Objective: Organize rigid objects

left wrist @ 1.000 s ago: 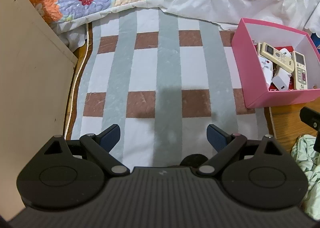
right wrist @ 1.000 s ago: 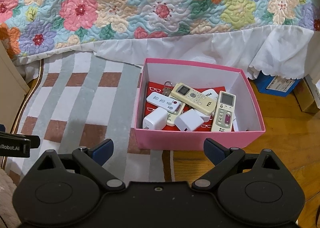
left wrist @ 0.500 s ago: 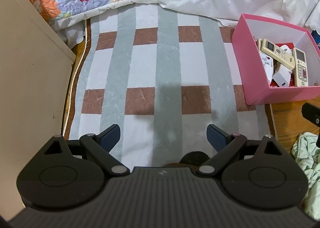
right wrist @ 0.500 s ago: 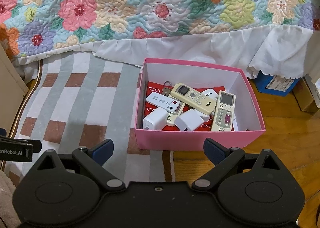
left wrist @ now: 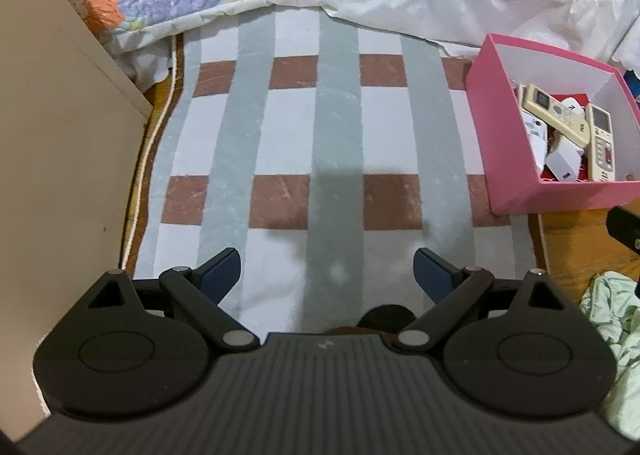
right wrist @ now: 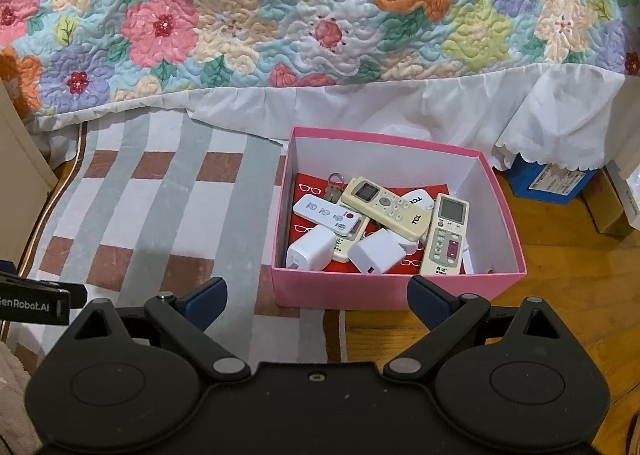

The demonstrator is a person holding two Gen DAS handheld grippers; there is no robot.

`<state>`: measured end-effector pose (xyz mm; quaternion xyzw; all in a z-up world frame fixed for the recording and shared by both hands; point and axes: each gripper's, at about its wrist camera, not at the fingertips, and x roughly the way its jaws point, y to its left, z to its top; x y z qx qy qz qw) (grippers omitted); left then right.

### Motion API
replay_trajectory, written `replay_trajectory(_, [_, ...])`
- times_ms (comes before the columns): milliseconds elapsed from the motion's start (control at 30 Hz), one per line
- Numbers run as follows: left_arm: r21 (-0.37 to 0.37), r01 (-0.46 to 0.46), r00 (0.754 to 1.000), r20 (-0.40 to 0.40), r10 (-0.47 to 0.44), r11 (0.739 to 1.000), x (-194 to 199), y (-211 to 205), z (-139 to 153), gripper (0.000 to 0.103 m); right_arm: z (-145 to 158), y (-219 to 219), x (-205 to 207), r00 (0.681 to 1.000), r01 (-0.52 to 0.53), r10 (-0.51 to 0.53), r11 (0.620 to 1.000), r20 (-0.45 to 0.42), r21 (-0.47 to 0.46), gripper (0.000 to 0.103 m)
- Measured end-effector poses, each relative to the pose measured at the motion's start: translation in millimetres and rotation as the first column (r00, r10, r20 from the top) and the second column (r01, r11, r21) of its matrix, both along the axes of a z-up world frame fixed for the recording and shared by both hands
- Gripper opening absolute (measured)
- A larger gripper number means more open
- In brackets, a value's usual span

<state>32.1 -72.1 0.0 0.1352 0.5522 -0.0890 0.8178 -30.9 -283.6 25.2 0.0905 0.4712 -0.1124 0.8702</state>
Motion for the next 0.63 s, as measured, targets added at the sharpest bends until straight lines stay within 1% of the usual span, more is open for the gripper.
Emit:
replay_trajectory(200, [0.028,0.002,1.0,0.022,-0.002,1.0,0.1,-0.5,0.4,0.094,-0.7,1.1,-0.3,1.0,0.003,-0.003,1.0,-0.002,0.005,0.099])
replay_trajectory(433, [0.024,0.002,1.0,0.024,-0.003,1.0,-0.1,-0.6,0.9,0.095,-0.8,1.9,-0.7,1.0,0.006,-0.006,1.0,-0.002,0.005,0.099])
replay_trajectory(567, [0.045,0.019,0.998,0.052,-0.021,0.999,-2.9,-2.6,3.9,0.095,-1.1,0.7,-0.8,1.0,0.003,-0.003,1.0,-0.002,0.005,0.099])
replay_trajectory(633, [0.039,0.019,0.999,0.048,-0.021,0.999,-3.1,-2.7,4.7,0.095,-1.1,0.6,-1.0,1.0,0.002,-0.002,1.0,-0.002,0.004,0.099])
